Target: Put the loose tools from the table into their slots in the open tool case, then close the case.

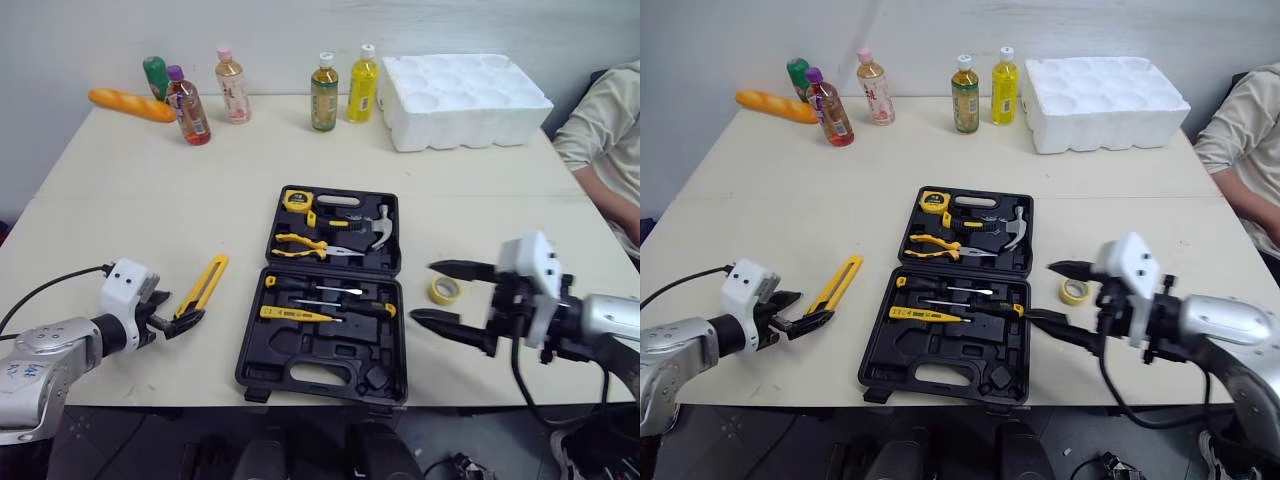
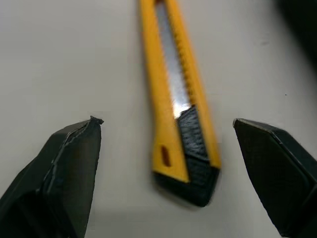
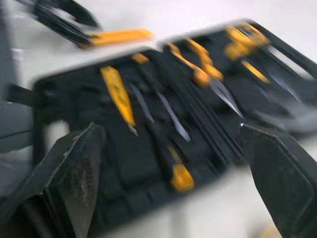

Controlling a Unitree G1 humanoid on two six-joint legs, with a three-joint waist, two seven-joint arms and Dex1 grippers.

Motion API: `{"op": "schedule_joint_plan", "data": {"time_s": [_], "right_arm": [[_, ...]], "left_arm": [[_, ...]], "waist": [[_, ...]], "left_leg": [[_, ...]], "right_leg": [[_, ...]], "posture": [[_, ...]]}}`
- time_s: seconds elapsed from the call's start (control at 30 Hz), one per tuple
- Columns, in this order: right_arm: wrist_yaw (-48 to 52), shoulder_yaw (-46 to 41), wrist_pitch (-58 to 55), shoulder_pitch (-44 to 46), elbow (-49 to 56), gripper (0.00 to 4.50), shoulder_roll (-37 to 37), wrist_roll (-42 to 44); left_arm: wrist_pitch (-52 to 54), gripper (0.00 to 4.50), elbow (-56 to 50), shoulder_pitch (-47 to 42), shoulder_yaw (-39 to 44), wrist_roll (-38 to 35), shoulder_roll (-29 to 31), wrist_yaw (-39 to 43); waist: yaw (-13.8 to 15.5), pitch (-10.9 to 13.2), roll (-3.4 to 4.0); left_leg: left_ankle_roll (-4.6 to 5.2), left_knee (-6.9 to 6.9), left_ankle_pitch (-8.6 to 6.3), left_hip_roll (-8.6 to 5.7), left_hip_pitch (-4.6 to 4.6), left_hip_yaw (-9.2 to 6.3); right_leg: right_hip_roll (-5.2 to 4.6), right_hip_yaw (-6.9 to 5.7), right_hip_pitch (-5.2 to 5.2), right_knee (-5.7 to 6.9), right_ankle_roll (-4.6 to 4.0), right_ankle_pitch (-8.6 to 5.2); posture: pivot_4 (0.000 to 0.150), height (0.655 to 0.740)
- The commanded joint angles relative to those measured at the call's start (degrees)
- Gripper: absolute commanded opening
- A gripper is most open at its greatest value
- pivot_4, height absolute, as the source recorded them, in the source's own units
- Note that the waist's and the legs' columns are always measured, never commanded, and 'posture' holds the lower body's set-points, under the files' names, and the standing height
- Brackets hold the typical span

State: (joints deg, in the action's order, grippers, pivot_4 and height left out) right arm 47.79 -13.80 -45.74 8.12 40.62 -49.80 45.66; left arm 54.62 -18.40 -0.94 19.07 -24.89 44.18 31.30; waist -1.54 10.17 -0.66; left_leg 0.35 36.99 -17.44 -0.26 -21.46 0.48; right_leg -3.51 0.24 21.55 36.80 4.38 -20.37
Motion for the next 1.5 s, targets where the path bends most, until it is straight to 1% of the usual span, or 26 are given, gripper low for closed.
{"op": "schedule_joint_plan", "data": {"time_s": [0.03, 0.17, 0.3, 0.33, 0.37, 0.4, 0.5, 0.53, 0.57, 0.67, 0.73, 0.83, 0.93, 1.0, 1.07, 1.27, 1.33, 1.4, 1.5], "right_arm": [[1.77, 5.54, 0.88, 4.37, -0.10, 4.50, -0.77, -0.84], [5.10, 11.80, 4.00, 9.67, -3.55, 4.50, -0.87, -4.87], [6.59, 16.13, 5.87, 15.65, -7.16, 4.50, 1.44, -6.84], [6.67, 16.95, 6.12, 16.79, -7.75, 4.50, 2.03, -7.31], [6.62, 17.79, 6.32, 18.02, -8.31, 4.50, 2.90, -7.68], [6.45, 18.43, 6.43, 19.06, -8.78, 4.50, 3.77, -7.93], [6.06, 18.91, 6.01, 21.20, -9.54, 4.50, 5.77, -7.56], [6.03, 18.85, 5.75, 21.62, -9.63, 4.50, 6.14, -7.40], [6.05, 18.85, 5.57, 22.00, -9.75, 4.50, 6.44, -7.28], [6.45, 19.33, 5.89, 22.45, -10.29, 4.50, 6.70, -7.96], [6.66, 19.41, 6.18, 22.54, -10.71, 4.50, 6.64, -8.31], [6.89, 19.00, 6.27, 22.65, -11.14, 4.50, 6.50, -8.36], [7.19, 18.66, 6.27, 22.60, -11.26, 4.50, 6.30, -8.44], [7.36, 18.39, 6.13, 22.52, -11.28, 4.50, 6.02, -8.35], [7.44, 18.17, 5.91, 22.36, -11.20, 4.50, 5.71, -8.26], [7.57, 16.09, 3.54, 20.46, -8.84, 4.50, 3.30, -6.10], [8.64, 13.27, 1.75, 18.03, -7.10, 4.50, 0.38, -4.14], [10.77, 8.03, -0.97, 13.36, -4.96, 4.50, -4.39, -0.87], [11.76, 1.53, -3.48, 6.73, -2.25, 4.50, -9.38, 2.22]], "left_arm": [[0.21, 4.49, 0.77, -1.86, -1.55, -0.49, -1.03, 0.03], [-1.13, 4.49, 2.66, -2.78, -6.34, 2.36, -0.73, -0.13], [-2.73, 4.49, 6.34, -4.53, -8.33, 4.43, -1.70, -1.07], [-2.85, 3.94, 6.67, -4.73, -8.44, 4.48, -1.90, -1.09], [-2.83, 3.68, 6.70, -4.76, -8.58, 4.33, -2.03, -0.83], [-2.86, 3.31, 6.65, -4.63, -8.81, 4.31, -2.01, -0.50], [-3.53, 1.92, 6.99, -4.68, -9.28, 4.72, -2.18, -0.19], [-3.76, 1.70, 7.16, -4.80, -9.33, 4.86, -2.27, -0.19], [-4.40, 1.59, 7.69, -5.11, -9.25, 5.13, -2.54, -0.38], [-6.24, 1.59, 9.17, -6.18, -8.31, 5.80, -2.01, -0.11], [-8.43, 1.59, 9.11, -6.27, -8.34, 6.02, 0.71, 3.07], [-11.26, 1.59, 7.38, -7.14, -7.52, 4.14, 4.72, 9.29], [-13.28, 1.59, 3.67, -8.52, -8.62, 2.81, 8.93, 15.55], [-11.28, 1.59, -1.10, -10.25, -11.20, 0.20, 11.94, 20.66], [-9.81, 1.59, -4.63, -12.39, -13.58, -1.96, 13.56, 23.95], [-7.86, 1.59, -9.79, -22.80, -23.08, -4.24, 15.09, 31.52], [-6.32, 1.59, -10.83, -26.40, -26.78, -4.05, 14.61, 32.74], [-3.33, 1.59, -11.96, -29.76, -31.22, -4.47, 13.74, 33.97], [-0.68, 1.59, -12.34, -32.81, -34.98, -5.15, 11.44, 34.35]], "waist": [[0.17, 0.00, 0.00], [0.76, -0.01, 0.01], [1.40, -0.12, 0.21], [1.47, -0.14, 0.27], [1.46, -0.15, 0.32], [1.43, -0.16, 0.32], [1.43, -0.16, 0.34], [1.44, -0.17, 0.35], [1.53, -0.17, 0.35], [1.58, -0.17, 0.35], [1.45, -0.16, 0.34], [1.22, -0.11, 0.27], [1.08, -0.03, 0.18], [1.01, -0.01, 0.14], [0.84, 0.00, 0.16], [0.81, 0.03, 0.14], [0.84, 0.06, 0.17], [1.10, 0.08, 0.18], [1.47, 0.09, 0.16]], "left_leg": [[0.00, 0.00, 0.00, 0.00, 0.00, 0.00], [0.02, 0.04, -0.01, -0.03, -0.03, -0.01], [0.03, 0.02, -0.01, -0.04, 0.03, -0.02], [0.02, 0.01, 0.00, -0.04, 0.05, -0.03], [0.02, 0.02, 0.00, -0.04, 0.04, -0.05], [0.02, 0.01, 0.00, -0.04, 0.04, -0.05], [0.02, 0.01, 0.00, -0.03, 0.04, -0.05], [0.02, 0.01, -0.01, -0.03, 0.03, -0.04], [0.02, 0.01, -0.01, -0.04, 0.03, -0.04], [0.03, 0.02, -0.01, -0.04, 0.03, -0.06], [0.02, 0.03, 0.00, -0.04, 0.03, -0.06], [0.02, -0.03, 0.00, -0.04, 0.01, -0.07], [-0.02, -0.06, -0.02, -0.03, -0.11, -0.08], [-0.02, -0.08, -0.03, -0.03, -0.14, -0.08], [-0.04, -0.09, -0.04, -0.03, -0.19, -0.08], [-0.06, -0.08, -0.05, -0.03, -0.26, -0.08], [-0.06, -0.06, -0.05, -0.03, -0.29, -0.09], [-0.01, -0.01, -0.07, -0.03, -0.33, -0.10], [0.05, 0.09, -0.09, -0.03, -0.42, -0.11]], "right_leg": [[-0.01, 0.00, 0.00, -0.01, 0.00, 0.00], [-0.05, 0.00, -0.04, -0.09, -0.01, 0.00], [-0.06, -0.02, -0.06, -0.07, -0.03, -0.01], [-0.06, -0.03, -0.06, -0.04, -0.03, -0.01], [-0.06, -0.03, -0.06, -0.04, -0.04, -0.02], [-0.06, -0.03, -0.06, -0.04, -0.04, -0.02], [-0.07, -0.03, -0.06, -0.05, -0.05, -0.03], [-0.07, -0.03, -0.06, -0.06, -0.05, -0.03], [-0.08, -0.03, -0.06, -0.06, -0.05, -0.03], [-0.09, -0.06, -0.08, -0.07, -0.05, -0.03], [-0.09, -0.07, -0.08, -0.05, -0.05, -0.03], [-0.09, -0.06, -0.02, -0.07, -0.08, -0.04], [-0.09, -0.09, 0.06, -0.19, -0.10, -0.05], [-0.09, -0.09, 0.06, -0.27, -0.10, -0.04], [-0.09, -0.09, 0.05, -0.35, -0.10, -0.04], [-0.08, -0.11, 0.06, -0.43, -0.09, -0.04], [-0.06, -0.12, 0.07, -0.42, -0.09, -0.04], [-0.05, -0.13, 0.07, -0.41, -0.08, -0.04], [-0.03, -0.16, 0.06, -0.42, -0.06, -0.03]], "posture": [[0.150, 0.7400], [0.150, 0.7400], [0.150, 0.7400], [0.150, 0.7400], [0.150, 0.7400], [0.150, 0.7400], [0.150, 0.7400], [0.150, 0.7400], [0.150, 0.7400], [0.150, 0.7400], [0.150, 0.7400], [0.150, 0.7400], [0.150, 0.7400], [0.150, 0.7400], [0.150, 0.7400], [0.150, 0.7400], [0.150, 0.7400], [0.150, 0.7400], [0.150, 0.7400]]}}
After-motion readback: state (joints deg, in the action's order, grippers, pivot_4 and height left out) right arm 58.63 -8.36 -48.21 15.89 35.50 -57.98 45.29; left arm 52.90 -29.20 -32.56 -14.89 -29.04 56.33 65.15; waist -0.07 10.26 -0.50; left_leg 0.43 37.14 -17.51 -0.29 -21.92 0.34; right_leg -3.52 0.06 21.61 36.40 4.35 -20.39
